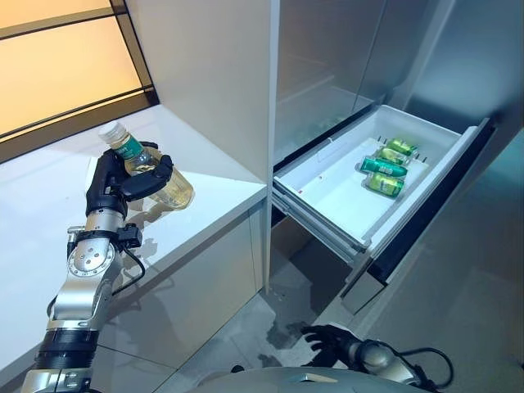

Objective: Put drinks into fridge and close the fridge

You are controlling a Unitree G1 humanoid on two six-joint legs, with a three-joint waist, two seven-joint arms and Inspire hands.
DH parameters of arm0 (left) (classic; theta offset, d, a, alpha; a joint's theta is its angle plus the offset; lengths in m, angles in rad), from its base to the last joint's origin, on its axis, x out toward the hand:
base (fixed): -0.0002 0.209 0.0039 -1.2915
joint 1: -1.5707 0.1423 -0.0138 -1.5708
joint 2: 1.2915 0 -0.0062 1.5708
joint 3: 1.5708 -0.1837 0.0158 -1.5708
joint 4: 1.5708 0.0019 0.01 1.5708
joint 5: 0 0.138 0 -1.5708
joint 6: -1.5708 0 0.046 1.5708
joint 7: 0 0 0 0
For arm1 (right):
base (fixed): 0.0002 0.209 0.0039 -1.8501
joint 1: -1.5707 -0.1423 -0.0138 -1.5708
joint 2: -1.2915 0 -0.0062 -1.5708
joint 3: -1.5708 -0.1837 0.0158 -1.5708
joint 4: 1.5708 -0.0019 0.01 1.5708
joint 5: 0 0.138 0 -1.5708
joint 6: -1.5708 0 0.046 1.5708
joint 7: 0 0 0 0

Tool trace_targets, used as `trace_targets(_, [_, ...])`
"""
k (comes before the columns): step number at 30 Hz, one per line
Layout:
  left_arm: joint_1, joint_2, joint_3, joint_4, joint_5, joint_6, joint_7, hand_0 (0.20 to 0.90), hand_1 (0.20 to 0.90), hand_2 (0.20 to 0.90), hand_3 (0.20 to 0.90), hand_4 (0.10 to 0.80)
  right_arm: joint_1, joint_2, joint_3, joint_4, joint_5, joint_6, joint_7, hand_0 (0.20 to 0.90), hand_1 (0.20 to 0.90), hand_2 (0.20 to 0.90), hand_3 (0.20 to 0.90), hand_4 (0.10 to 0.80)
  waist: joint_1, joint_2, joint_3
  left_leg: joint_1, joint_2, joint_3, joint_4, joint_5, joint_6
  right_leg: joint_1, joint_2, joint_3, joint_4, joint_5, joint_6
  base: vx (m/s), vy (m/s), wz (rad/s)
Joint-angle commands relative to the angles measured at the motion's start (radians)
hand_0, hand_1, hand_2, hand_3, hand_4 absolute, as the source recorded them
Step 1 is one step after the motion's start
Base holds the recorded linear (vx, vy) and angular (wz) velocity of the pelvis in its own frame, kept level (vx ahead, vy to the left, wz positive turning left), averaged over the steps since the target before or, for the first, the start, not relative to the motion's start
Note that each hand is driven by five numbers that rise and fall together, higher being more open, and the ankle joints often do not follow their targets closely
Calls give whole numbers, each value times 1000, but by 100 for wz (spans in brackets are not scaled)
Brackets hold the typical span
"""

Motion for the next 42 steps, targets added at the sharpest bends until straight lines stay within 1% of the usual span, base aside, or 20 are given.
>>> trace_targets(1, [-237,112,38,-160,33,-207,24,300,300,300,200,100,-65,-43,51,-142,-95,-81,29,900,900,900,900,800,-6,0,-45,3,-83,10,2,-68,57,-18,3,17,22,16,25,-15,1,6])
trace_targets(3, [-239,117,33,-160,33,-214,22,300,300,300,200,100,-75,-63,68,-189,-88,-101,59,900,900,900,900,800,-3,-1,-44,4,-83,9,2,-68,57,-17,2,16,22,16,26,-13,1,4])
trace_targets(4, [-241,121,26,-165,34,-215,30,300,300,300,200,100,-77,-72,77,-242,-111,-96,48,900,900,900,900,800,-2,-3,-42,4,-84,5,2,-67,56,-17,2,15,22,17,26,-49,7,5])
trace_targets(5, [-241,124,23,-167,33,-217,32,300,300,300,200,100,-83,-80,78,-266,-41,-27,87,900,900,900,900,800,-2,-4,-41,-3,-85,5,2,-55,57,-24,0,14,25,25,27,-34,9,5])
trace_targets(6, [-232,125,35,-152,30,-242,18,300,300,300,200,100,-69,-97,71,-245,-101,-138,87,900,900,900,900,800,-5,-4,-40,-2,-84,5,2,-62,57,-23,4,20,25,20,26,-32,12,3])
trace_targets(7, [-228,124,34,-151,31,-249,18,300,300,300,200,100,-62,-94,69,-209,-79,-236,65,900,900,900,900,800,-7,-2,-41,-2,-83,7,2,-64,57,-24,5,21,25,20,28,0,0,0])
trace_targets(8, [-227,122,30,-151,31,-252,18,300,300,300,200,100,-61,-88,72,-176,-103,-306,56,900,900,900,900,800,-8,-1,-41,-3,-83,9,2,-66,58,-25,5,22,24,19,29,0,0,0])
trace_targets(9, [-234,120,25,-152,30,-250,15,300,300,300,200,100,-64,-82,81,-181,-115,-330,53,900,900,900,900,800,-9,0,-40,-3,-84,11,2,-66,58,-23,5,22,22,18,30,0,0,0])
trace_targets(12, [-262,131,-2,-195,10,-212,20,300,300,300,200,100,-77,-97,112,-380,-100,-235,88,900,900,900,900,800,-10,1,-37,-7,-88,10,2,-56,64,-29,1,22,24,25,32,-20,10,0])
trace_targets(13, [-262,131,-5,-200,10,-213,15,300,300,300,200,100,-75,-101,115,-403,-105,-239,86,900,900,900,900,800,-9,1,-39,-1,-87,10,2,-67,64,-22,2,23,21,18,33,0,0,0])
trace_targets(15, [-252,141,-6,-228,-18,-232,-7,300,300,300,200,100,-88,-127,105,-540,-92,-184,129,900,900,900,900,800,-9,-1,-34,-7,-87,12,2,-53,64,-29,1,24,24,29,35,-31,8,-1])
trace_targets(18, [-248,166,-11,-249,11,-253,-1,300,300,300,200,100,-104,-159,91,-655,-47,-174,175,900,900,900,900,800,-10,-3,-30,-6,-86,15,2,-50,62,-31,2,27,25,32,37,-33,13,-1])
trace_targets(20, [-249,183,-9,-252,17,-271,-1,300,300,300,200,100,-112,-181,76,-706,-14,-189,196,900,900,900,900,800,-9,-3,-29,-7,-85,18,2,-48,62,-32,1,29,27,34,38,0,0,0])
trace_targets(21, [-247,192,-4,-261,22,-276,-1,300,300,300,200,100,-123,-195,61,-754,15,-178,220,900,900,900,900,800,-8,-4,-29,-9,-85,20,2,-47,62,-34,2,30,28,35,38,0,0,0])
trace_targets(24, [-234,197,9,-279,29,-291,-15,300,300,300,200,100,-134,-217,27,-827,87,-184,264,900,900,900,900,800,-7,-6,-28,-9,-84,23,2,-46,62,-37,1,31,31,35,38,0,0,0])
trace_targets(28, [-209,202,28,-289,47,-330,-54,300,300,300,200,100,-167,-256,-40,-930,265,-171,362,900,900,900,900,800,-4,-9,-28,-11,-85,24,2,-45,63,-40,1,33,33,37,38,-2,3,-1])
trace_targets(31, [-191,208,47,-298,23,-351,-95,300,300,300,200,100,-185,-276,-93,-982,416,-171,435,900,900,900,900,800,-2,-12,-31,-12,-86,25,2,-45,63,-40,1,33,30,39,38,-3,4,-1])
trace_targets(35, [-156,208,84,-291,9,-419,-179,300,300,300,200,100,-228,-279,-188,-1036,661,-184,530,900,900,900,900,800,3,-14,-36,-11,-85,28,2,-45,63,-39,-1,25,30,40,37,0,0,0])
trace_targets(37, [-148,214,102,-288,2,-435,-213,300,300,300,200,100,-238,-271,-222,-1055,742,-200,531,900,900,900,900,800,3,-14,-39,-11,-87,27,2,-46,64,-39,-1,25,28,42,38,0,0,0])
trace_targets(42, [-135,224,139,-278,-11,-467,-260,300,300,300,200,100,-246,-262,-297,-1058,835,-233,485,900,900,900,900,800,3,-11,-47,-13,-86,32,2,-48,65,-41,-3,21,25,43,39,0,0,0])
